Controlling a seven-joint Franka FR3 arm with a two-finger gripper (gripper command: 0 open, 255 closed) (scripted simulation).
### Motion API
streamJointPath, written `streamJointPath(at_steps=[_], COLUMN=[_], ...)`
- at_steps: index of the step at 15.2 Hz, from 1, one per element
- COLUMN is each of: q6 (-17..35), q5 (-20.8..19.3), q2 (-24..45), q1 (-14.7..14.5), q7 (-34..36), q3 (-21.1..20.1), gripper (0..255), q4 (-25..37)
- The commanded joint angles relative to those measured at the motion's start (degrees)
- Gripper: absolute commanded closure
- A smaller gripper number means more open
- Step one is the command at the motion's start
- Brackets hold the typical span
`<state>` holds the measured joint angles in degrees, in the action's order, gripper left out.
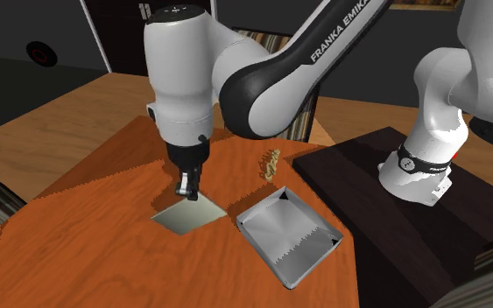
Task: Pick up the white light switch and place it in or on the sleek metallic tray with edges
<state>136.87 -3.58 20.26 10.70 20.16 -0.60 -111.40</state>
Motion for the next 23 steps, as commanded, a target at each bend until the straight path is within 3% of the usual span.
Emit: streamJointPath(at_steps=[1, 6, 15, 23], q6=[-1.27, -4.33, -1.46, -3.99], q5=[0.07, 0.25, 0.05, 1.68], q2=[-1.02, -3.01, -22.38, -40.73], q1=[-0.01, 0.02, -1.95, -4.38], q7=[-0.06, -0.27, 3.46, 6.80], q3=[-0.04, -0.11, -1.57, -3.87], gripper=[255, 255, 255, 255], q4=[0.25, 1.31, -21.08, -37.01])
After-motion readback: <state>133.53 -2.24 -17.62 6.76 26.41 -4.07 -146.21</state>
